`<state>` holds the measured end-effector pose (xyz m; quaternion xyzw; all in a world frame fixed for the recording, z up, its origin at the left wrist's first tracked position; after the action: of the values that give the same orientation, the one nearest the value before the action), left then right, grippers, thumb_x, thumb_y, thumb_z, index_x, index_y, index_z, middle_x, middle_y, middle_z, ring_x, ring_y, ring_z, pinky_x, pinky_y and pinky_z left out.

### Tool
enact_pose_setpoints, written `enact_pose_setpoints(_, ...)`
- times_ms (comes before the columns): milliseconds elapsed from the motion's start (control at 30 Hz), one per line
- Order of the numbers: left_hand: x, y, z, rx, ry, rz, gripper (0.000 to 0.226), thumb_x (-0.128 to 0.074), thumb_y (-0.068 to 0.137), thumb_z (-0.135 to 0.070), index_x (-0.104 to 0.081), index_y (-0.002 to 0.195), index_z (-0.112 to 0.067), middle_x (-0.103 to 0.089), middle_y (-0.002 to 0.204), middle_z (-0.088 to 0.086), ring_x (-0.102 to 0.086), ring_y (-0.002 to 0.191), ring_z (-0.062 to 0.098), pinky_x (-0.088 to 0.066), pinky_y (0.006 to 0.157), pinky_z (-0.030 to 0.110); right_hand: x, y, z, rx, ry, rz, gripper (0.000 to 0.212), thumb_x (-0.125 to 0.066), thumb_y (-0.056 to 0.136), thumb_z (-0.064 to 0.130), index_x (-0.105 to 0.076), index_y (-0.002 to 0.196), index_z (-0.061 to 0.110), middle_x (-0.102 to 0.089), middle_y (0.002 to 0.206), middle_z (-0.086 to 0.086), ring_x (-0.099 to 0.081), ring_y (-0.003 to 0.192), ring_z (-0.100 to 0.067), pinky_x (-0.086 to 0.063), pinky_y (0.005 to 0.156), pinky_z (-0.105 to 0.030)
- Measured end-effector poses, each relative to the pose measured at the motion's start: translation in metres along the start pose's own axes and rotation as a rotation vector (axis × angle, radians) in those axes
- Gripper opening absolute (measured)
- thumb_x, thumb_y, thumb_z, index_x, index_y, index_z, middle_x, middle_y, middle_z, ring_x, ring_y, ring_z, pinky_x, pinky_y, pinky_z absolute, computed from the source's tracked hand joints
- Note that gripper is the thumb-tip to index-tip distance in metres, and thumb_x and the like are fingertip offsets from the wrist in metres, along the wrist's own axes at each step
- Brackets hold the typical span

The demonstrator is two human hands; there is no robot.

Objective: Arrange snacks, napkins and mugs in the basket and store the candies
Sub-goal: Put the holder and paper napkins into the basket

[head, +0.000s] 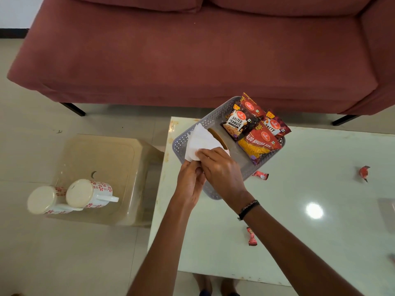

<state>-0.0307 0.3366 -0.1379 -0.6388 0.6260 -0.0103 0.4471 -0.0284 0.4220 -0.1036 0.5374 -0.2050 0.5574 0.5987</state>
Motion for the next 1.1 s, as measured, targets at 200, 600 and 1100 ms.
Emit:
enact_pose_setpoints(200, -0.001, -0.003, -0.009, -0.012, -0.149, 0.089, 0.04, -0.032, 0.097, -0.028, -0.054, 0.125, -0.009, -0.068, 0.108, 0.009, -0.067, 0.098, 0.019, -0.057, 0.076, 0.029, -0.003, -0.003, 0.002, -0.036, 0.076, 0.004, 0.025, -0.051, 0.088, 0.019, -0.073, 0.099, 0.01, -0.074, 0.101, -0.001, -0.065, 0.088, -0.02, -0.054, 0.066, -0.032)
enact_pose_setpoints(600, 0.004, 0.001, -0.018, -0.012, -0.153, 0.044, 0.028, -0.048, 0.093, -0.009, -0.052, 0.12, -0.014, -0.072, 0.103, 0.003, -0.07, 0.094, 0.016, -0.06, 0.077, 0.033, -0.01, -0.023, -0.044, -1.469, 1.581, 0.116, 0.032, -0.057, 0.087, 0.048, -0.059, 0.112, 0.027, -0.068, 0.108, -0.001, -0.06, 0.109, -0.023, -0.05, 0.094, -0.042)
enact_pose_setpoints(1100, 0.018, 0.01, -0.048, 0.034, 0.518, 0.034, 0.03, -0.072, 0.075, -0.002, -0.065, 0.102, -0.014, -0.073, 0.089, -0.001, -0.07, 0.079, 0.013, -0.057, 0.059, 0.023, 0.013, -0.004, -0.073, -0.939, 1.155, 0.626, 0.041, -0.077, 0.074, 0.009, -0.063, 0.111, 0.018, -0.072, 0.104, 0.001, -0.069, 0.09, -0.012, -0.057, 0.062, -0.024)
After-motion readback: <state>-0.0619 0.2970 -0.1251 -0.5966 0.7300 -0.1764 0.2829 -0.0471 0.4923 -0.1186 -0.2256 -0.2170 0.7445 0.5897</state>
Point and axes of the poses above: each hand's wrist, its own y-axis towards the middle knuckle, its own x-axis out of the back of the hand, z = x × y, the point moved 4 cm from there along y, towards the middle knuckle
